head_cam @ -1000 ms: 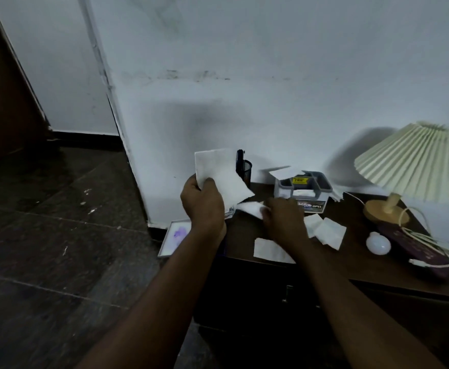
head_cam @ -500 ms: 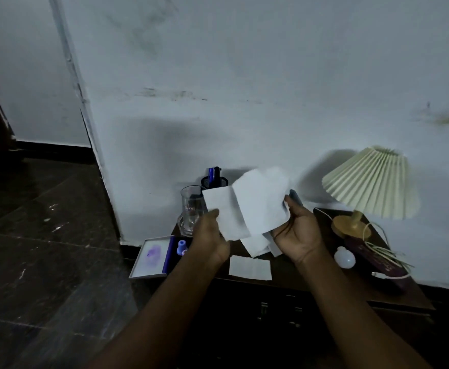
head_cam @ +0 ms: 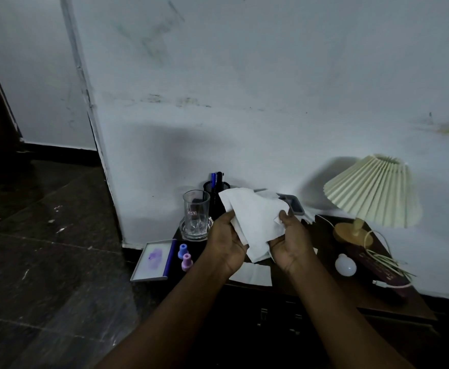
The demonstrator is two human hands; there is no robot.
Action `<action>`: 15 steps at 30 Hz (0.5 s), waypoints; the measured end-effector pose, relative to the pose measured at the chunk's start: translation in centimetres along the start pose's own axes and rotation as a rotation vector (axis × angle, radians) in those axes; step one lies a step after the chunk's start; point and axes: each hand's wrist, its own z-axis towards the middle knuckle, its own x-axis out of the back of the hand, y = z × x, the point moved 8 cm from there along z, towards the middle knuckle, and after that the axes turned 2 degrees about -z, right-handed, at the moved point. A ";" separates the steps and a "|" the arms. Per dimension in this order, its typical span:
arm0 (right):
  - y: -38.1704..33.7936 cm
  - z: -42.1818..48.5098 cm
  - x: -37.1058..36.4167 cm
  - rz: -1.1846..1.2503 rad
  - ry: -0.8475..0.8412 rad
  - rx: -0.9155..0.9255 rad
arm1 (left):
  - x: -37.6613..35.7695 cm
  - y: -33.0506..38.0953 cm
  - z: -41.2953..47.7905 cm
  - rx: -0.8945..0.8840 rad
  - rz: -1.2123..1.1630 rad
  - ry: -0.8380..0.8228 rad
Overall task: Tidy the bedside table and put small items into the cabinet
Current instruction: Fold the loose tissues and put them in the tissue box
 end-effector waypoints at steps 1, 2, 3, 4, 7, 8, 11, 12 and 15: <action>0.0 0.0 -0.1 0.022 -0.001 -0.001 | 0.0 0.0 -0.1 -0.001 -0.007 -0.005; 0.1 0.0 -0.1 0.030 -0.010 0.003 | 0.0 -0.1 -0.1 -0.003 -0.008 -0.011; 0.0 0.2 -0.1 0.021 -0.015 0.011 | 0.0 0.0 0.0 -0.008 -0.003 -0.014; 0.0 0.3 -0.1 0.003 -0.019 0.024 | 0.1 0.0 0.1 -0.017 0.006 -0.012; -0.1 0.1 -0.2 -0.035 -0.019 0.048 | 0.1 0.2 0.3 -0.049 0.020 -0.014; -0.2 0.1 -0.2 -0.050 -0.009 0.055 | 0.0 0.3 0.3 -0.060 0.022 -0.024; -0.2 0.1 -0.2 -0.089 -0.006 0.060 | -0.6 1.0 -0.2 -0.095 0.033 -0.097; -0.1 0.2 -0.1 -0.097 -0.005 0.062 | -0.6 1.1 -0.2 -0.099 0.050 -0.111; -0.1 0.2 0.0 -0.099 -0.016 0.048 | 0.0 1.2 0.2 -0.132 0.169 -0.068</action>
